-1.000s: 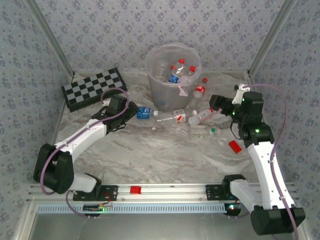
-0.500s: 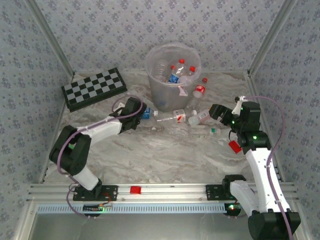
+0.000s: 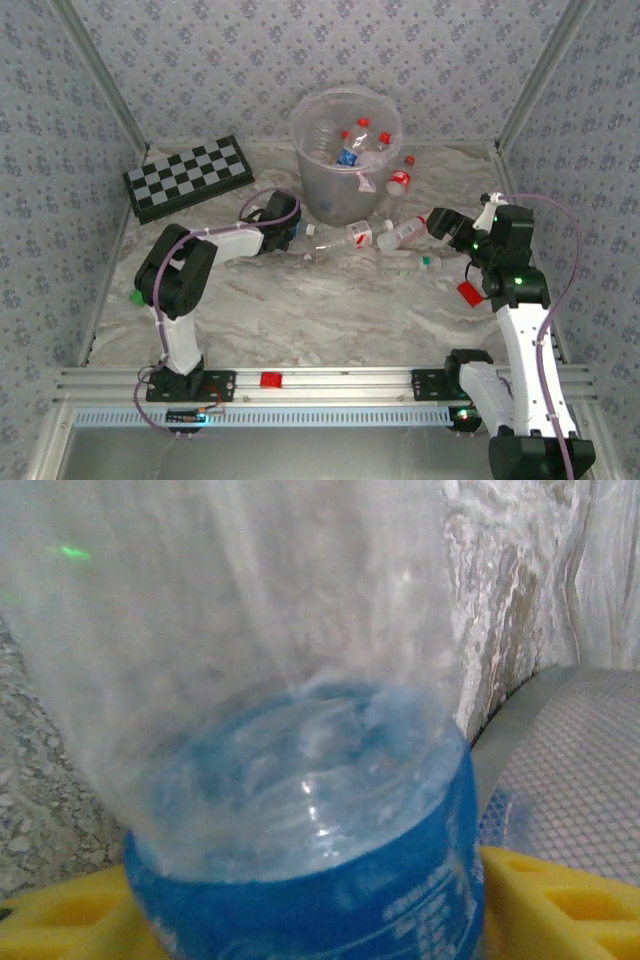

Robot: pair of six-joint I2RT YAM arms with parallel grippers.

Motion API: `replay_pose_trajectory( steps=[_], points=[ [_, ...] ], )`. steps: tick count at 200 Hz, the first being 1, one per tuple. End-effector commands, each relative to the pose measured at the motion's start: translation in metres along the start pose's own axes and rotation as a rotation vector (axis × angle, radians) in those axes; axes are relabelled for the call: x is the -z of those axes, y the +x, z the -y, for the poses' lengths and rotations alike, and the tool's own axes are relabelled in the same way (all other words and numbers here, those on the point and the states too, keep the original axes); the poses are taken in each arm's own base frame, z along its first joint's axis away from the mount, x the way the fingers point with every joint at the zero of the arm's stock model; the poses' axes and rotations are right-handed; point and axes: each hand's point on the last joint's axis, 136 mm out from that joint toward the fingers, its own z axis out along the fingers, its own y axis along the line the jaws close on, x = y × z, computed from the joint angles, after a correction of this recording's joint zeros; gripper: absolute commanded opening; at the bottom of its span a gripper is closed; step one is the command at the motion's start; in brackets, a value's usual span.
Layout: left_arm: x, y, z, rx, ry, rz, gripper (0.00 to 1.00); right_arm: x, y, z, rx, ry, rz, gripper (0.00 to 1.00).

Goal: Put the plastic bottles in the bin

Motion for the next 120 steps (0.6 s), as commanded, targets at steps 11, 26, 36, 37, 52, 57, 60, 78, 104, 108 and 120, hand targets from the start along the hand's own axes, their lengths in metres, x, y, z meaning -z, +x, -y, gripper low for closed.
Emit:
replay_pose_trajectory(
  steps=[11,26,36,37,52,57,60,78,104,108,120],
  points=[
    [0.009,-0.012,-0.002,0.026,-0.004,0.048,0.57,0.002,0.007,0.0,-0.005,-0.018,-0.031,0.94],
    [0.021,-0.023,0.004,0.0,0.004,0.07,0.56,0.002,0.008,-0.001,-0.006,-0.028,-0.034,0.94],
    [0.03,-0.033,0.008,-0.029,0.004,0.096,0.55,0.003,0.006,-0.009,-0.004,-0.073,-0.032,0.94],
    [0.032,-0.035,0.009,-0.031,0.005,0.099,0.55,0.002,0.006,-0.01,-0.005,-0.079,-0.031,0.94],
    [0.051,-0.053,0.019,-0.108,0.01,0.147,0.53,0.002,0.0,-0.032,-0.024,-0.212,-0.018,0.94],
    [0.058,-0.058,0.023,-0.148,0.018,0.161,0.52,0.002,-0.001,-0.042,-0.031,-0.269,-0.018,0.94],
    [0.062,-0.062,0.026,-0.171,0.024,0.168,0.52,0.002,-0.001,-0.047,-0.036,-0.306,-0.023,0.94],
    [0.09,-0.08,0.04,-0.295,0.054,0.202,0.51,0.001,-0.002,-0.075,-0.042,-0.469,-0.057,0.95],
    [0.141,-0.097,0.059,-0.488,0.125,0.234,0.5,-0.001,0.007,-0.105,0.037,-0.575,-0.121,0.95],
    [0.15,-0.097,0.064,-0.533,0.147,0.237,0.49,-0.001,0.009,-0.111,0.055,-0.591,-0.127,0.95],
    [0.172,-0.089,0.075,-0.7,0.219,0.217,0.47,0.0,0.01,-0.13,0.108,-0.634,-0.127,0.96]
  ],
)
